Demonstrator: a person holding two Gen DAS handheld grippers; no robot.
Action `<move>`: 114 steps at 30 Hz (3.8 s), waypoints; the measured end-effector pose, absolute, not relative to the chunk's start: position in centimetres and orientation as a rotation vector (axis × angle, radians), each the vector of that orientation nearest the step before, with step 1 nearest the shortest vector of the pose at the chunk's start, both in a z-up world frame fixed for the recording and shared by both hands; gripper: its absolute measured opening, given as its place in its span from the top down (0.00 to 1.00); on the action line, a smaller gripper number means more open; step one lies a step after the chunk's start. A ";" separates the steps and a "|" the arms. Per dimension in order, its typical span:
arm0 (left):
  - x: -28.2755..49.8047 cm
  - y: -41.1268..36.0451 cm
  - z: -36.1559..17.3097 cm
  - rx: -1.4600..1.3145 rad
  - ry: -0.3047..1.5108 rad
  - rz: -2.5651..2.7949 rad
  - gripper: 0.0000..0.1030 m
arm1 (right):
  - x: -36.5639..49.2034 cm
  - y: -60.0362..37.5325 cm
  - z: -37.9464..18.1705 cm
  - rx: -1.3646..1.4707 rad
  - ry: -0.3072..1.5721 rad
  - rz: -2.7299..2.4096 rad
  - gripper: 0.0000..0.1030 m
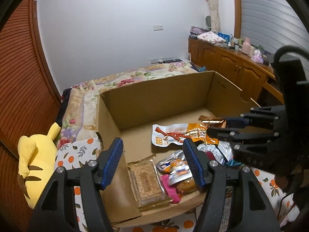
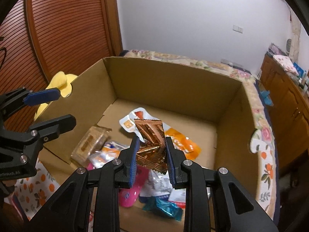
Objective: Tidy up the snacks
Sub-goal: 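Open both grippers to drop the snacks into the box, then move both open grippers back down to the remaining snacks on the bedspread, then grasp the white red-label pouch with the right gripper while the left grasps the small white bar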
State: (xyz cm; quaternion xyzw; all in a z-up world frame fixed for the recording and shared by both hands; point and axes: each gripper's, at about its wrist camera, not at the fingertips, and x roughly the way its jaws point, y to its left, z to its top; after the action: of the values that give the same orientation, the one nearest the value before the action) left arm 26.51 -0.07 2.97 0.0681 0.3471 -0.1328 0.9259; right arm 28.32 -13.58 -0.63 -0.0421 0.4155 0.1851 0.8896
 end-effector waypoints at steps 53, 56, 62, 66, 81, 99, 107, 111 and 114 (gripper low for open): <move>12.8 0.9 -0.7 0.042 0.629 -0.325 0.10 | 13.5 -16.2 -4.7 -0.162 0.832 0.488 0.30; 12.4 0.7 -1.8 0.043 0.649 -0.326 0.10 | 13.5 -15.9 -6.1 -0.175 0.869 0.504 0.30; 12.5 0.9 -3.4 0.026 0.681 -0.330 0.10 | 13.7 -15.8 -7.8 -0.187 0.912 0.505 0.30; 12.3 1.0 -4.1 0.023 0.693 -0.328 0.10 | 13.9 -15.7 -8.4 -0.192 0.932 0.520 0.30; 11.7 0.5 -6.4 0.033 0.748 -0.343 0.10 | 15.9 -13.6 -9.7 -0.260 1.001 0.601 0.19; 10.4 -3.7 -6.9 0.092 0.767 -0.477 0.12 | 14.4 -15.9 -9.2 -0.278 1.015 0.600 0.45; 10.3 -6.9 -7.9 0.164 0.808 -0.595 0.19 | 12.8 -18.1 -9.0 -0.241 0.995 0.569 0.56; 10.5 -8.4 -8.4 0.203 0.832 -0.637 0.25 | 12.0 -19.0 -8.8 -0.229 0.988 0.544 0.56; 10.6 -9.1 -8.5 0.228 0.840 -0.663 0.25 | 11.8 -20.2 -8.8 -0.209 0.986 0.517 0.56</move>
State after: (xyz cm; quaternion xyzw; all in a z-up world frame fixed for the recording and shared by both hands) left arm 10.59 -9.14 -8.54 0.1085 0.3993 -0.3151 0.8541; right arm 11.77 -20.16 -8.78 -0.0991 0.4673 0.2448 0.8437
